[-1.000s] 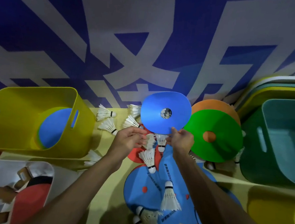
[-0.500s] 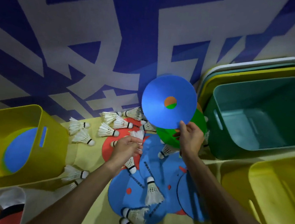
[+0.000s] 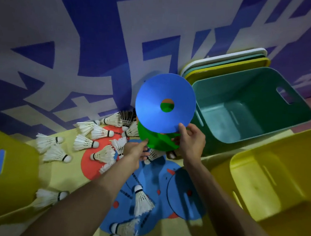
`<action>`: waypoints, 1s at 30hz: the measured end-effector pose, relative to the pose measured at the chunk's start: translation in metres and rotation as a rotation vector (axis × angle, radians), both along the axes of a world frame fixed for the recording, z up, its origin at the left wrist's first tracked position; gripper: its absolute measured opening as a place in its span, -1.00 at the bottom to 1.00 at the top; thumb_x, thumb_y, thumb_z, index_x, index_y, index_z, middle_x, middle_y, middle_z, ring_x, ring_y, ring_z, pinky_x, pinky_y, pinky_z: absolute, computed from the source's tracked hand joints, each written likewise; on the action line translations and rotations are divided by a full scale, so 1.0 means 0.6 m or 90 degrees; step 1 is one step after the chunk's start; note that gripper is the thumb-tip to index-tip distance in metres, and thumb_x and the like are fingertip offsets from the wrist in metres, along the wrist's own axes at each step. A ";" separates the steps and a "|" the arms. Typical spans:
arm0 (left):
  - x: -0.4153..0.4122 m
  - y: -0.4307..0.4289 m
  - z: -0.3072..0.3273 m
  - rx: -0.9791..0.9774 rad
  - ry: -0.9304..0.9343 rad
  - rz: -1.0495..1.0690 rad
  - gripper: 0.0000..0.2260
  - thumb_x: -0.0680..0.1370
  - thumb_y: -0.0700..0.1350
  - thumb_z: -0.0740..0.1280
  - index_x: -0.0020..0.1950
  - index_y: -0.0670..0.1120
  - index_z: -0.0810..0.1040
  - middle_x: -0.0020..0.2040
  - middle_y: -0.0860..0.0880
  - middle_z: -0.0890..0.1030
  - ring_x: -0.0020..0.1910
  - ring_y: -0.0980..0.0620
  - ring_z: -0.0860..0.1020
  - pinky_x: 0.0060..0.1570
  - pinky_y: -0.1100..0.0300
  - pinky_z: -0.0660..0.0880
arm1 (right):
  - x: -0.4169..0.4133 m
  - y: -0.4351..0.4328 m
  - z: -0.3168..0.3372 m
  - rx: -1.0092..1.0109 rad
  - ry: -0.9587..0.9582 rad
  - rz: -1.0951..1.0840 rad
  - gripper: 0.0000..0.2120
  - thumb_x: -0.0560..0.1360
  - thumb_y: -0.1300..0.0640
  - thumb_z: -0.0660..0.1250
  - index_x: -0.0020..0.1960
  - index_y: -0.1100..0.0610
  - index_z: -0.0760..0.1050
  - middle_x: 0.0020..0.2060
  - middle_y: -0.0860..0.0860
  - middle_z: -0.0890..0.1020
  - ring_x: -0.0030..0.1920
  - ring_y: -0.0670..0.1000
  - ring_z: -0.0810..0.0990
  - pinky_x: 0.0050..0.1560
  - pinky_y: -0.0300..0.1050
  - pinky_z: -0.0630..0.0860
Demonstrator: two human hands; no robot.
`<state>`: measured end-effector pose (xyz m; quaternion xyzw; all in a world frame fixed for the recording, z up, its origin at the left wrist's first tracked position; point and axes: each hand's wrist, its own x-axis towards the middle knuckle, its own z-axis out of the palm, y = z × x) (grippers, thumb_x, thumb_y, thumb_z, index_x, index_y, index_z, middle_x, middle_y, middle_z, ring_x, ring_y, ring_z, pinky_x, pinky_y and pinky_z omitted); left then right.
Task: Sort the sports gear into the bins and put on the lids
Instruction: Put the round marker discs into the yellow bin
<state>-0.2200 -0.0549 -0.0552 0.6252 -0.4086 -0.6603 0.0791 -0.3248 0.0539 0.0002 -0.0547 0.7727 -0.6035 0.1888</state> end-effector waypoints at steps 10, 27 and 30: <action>-0.005 0.006 -0.008 -0.079 -0.042 -0.011 -0.82 0.49 -0.26 0.41 -0.28 -0.22 0.49 -0.36 -0.14 0.57 -0.56 0.06 0.43 -0.67 0.36 0.25 | 0.009 0.036 0.003 -0.055 -0.060 -0.018 -0.86 0.53 0.13 0.32 -0.17 0.15 0.55 -0.40 0.07 0.67 -0.43 0.08 0.64 -0.40 -0.04 0.51; 0.129 -0.018 0.116 -0.310 0.011 -0.065 -0.88 0.52 -0.27 0.34 -0.13 -0.14 0.40 -0.10 -0.15 0.58 -0.25 -0.08 0.63 -0.13 -0.01 0.64 | 0.068 0.031 0.053 -0.126 -0.150 0.029 -0.84 0.62 0.17 0.17 -0.06 0.26 0.40 -0.44 0.19 0.56 -0.57 0.00 0.53 -0.42 -0.05 0.48; 0.182 -0.037 0.151 -0.330 0.057 -0.067 -0.86 0.49 -0.27 0.35 0.00 -0.13 0.45 -0.05 -0.18 0.63 -0.19 -0.07 0.66 -0.14 0.02 0.64 | 0.091 0.006 0.075 -0.126 -0.131 0.062 -0.84 0.62 0.17 0.16 -0.11 0.19 0.40 -0.39 0.19 0.56 -0.54 -0.02 0.56 -0.51 -0.18 0.49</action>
